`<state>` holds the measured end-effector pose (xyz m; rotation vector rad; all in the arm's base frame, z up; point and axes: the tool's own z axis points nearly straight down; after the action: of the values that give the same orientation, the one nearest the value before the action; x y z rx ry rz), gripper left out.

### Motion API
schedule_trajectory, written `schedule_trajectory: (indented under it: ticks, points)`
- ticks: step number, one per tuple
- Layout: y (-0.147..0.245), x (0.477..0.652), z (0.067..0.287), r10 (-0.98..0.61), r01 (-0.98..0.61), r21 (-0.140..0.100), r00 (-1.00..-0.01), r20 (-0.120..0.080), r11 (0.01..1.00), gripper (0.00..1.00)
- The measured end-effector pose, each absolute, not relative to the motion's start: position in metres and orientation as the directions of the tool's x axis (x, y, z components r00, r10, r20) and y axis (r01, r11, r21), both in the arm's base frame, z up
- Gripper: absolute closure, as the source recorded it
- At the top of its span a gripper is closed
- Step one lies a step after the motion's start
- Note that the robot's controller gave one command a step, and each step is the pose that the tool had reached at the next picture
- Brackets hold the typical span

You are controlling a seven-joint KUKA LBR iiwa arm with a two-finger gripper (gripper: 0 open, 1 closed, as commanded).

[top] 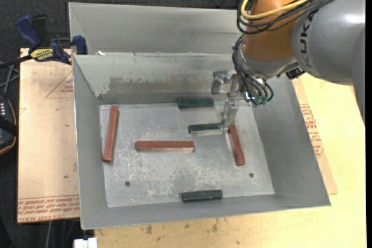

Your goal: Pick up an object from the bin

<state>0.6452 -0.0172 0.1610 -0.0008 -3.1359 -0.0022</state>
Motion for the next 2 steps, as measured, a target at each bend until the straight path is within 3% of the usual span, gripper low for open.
schedule_trajectory:
  ticks: [1,2]
  points:
    - [-0.017,0.647,0.166,0.000,0.000,0.001,-1.000,-0.002,1.000,0.00]
    - [-0.020,0.636,0.118,0.042,0.042,0.001,-0.999,-0.009,0.999,0.00]
